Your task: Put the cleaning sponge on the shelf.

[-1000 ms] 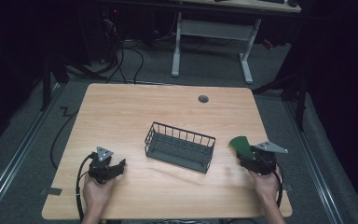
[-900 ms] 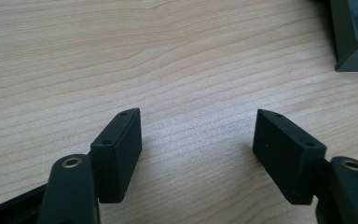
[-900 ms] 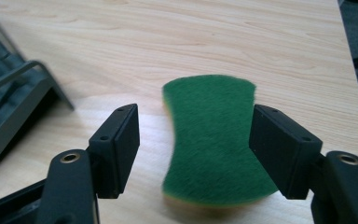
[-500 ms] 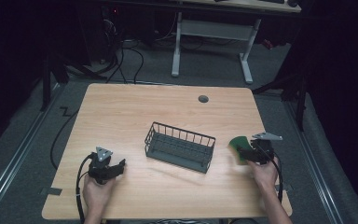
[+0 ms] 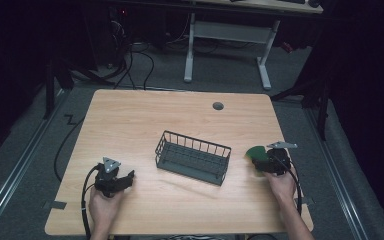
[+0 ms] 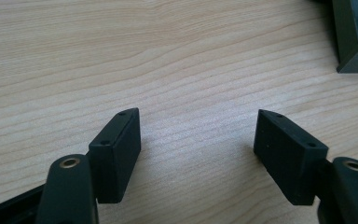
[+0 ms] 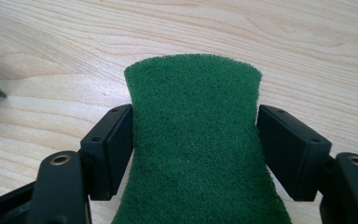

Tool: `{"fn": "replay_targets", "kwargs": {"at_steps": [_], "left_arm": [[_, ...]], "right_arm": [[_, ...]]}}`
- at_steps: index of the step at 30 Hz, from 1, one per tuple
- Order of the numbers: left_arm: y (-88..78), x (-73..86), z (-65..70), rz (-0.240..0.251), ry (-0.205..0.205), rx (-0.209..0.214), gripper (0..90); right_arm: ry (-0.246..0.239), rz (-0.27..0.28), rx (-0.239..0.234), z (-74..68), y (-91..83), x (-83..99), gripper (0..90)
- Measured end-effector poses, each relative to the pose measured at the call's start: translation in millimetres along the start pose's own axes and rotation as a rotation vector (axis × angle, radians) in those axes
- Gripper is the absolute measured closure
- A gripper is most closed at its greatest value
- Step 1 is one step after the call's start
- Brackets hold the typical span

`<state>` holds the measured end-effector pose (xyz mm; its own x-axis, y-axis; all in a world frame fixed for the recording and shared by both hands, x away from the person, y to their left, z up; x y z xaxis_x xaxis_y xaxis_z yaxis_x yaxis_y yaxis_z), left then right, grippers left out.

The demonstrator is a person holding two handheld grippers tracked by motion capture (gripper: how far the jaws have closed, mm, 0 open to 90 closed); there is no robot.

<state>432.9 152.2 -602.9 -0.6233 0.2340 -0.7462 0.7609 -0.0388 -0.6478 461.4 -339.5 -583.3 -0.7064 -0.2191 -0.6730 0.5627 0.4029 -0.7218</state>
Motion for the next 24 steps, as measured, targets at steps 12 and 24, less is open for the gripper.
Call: {"fn": "replay_targets", "kwargs": {"at_steps": [12, 24], "left_arm": [[-0.1, 0.0, -0.1, 0.0, -0.003, 0.005, 32.1], [-0.1, 0.0, -0.2, -0.001, -0.002, 0.006, 32.1]], "right_arm": [[0.002, -0.031, -0.018, 0.2, 0.1, -0.1, 31.4], [-0.013, -0.008, -0.055, -8.5, -8.8, -9.3, 31.6]]}}
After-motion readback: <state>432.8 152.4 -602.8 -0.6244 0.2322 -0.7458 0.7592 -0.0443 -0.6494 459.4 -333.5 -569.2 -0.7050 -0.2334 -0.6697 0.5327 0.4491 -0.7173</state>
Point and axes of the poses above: each handheld gripper's, and its own axes: y roughly forward along the jaws, x roughly out of its underside, z roughly to its right, the point moved 10 cm from there along y, roughly forward along the jaws, and after that the axes turned 15 degrees about -x, right-handed, at the moved point
